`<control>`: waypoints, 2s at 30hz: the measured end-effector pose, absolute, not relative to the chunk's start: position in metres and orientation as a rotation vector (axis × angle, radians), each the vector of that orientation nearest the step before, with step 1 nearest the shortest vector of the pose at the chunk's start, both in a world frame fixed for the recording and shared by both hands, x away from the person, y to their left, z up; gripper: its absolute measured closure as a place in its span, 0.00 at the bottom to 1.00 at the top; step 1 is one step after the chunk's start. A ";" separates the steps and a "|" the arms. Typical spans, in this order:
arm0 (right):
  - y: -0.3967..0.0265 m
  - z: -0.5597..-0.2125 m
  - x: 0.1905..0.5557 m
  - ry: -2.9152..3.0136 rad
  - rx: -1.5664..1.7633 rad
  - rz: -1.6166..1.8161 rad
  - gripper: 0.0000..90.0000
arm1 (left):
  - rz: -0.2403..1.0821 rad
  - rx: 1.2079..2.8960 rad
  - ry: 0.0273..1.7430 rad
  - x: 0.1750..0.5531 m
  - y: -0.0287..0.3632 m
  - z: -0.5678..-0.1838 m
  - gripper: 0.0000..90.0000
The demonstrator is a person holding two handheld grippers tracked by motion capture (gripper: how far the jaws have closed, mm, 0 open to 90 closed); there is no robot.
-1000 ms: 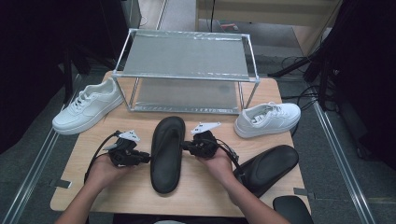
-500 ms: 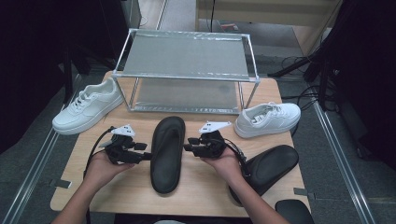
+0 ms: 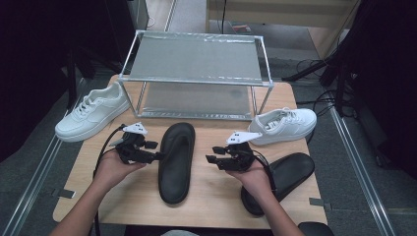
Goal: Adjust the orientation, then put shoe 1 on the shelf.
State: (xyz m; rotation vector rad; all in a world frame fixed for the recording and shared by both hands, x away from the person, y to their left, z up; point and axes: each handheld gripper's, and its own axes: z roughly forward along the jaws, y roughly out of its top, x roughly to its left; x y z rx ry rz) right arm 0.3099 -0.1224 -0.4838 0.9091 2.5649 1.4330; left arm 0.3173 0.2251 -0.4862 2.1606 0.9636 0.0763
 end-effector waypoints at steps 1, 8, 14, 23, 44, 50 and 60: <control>-0.125 -0.484 0.309 2.562 0.904 1.427 0.60 | 0.075 2.147 0.960 0.319 0.226 -0.487 0.44; -0.145 -0.479 0.299 2.533 0.916 1.398 0.59 | 0.083 2.145 0.937 0.326 0.221 -0.482 0.44; -0.180 -0.471 0.281 2.493 0.938 1.363 0.62 | 0.074 2.146 0.931 0.334 0.217 -0.483 0.44; -0.244 -0.467 0.258 2.390 1.056 1.340 0.76 | 0.073 2.153 0.913 0.340 0.214 -0.482 0.44; -0.290 -0.484 0.246 2.479 1.085 1.211 1.00 | 0.083 2.163 0.911 0.342 0.213 -0.482 0.45; -0.293 -0.492 0.247 2.554 1.063 1.145 1.00 | 0.083 2.168 0.911 0.342 0.214 -0.483 0.45; -0.287 -0.493 0.246 2.612 1.011 1.174 1.00 | 0.091 2.168 0.919 0.342 0.215 -0.482 0.45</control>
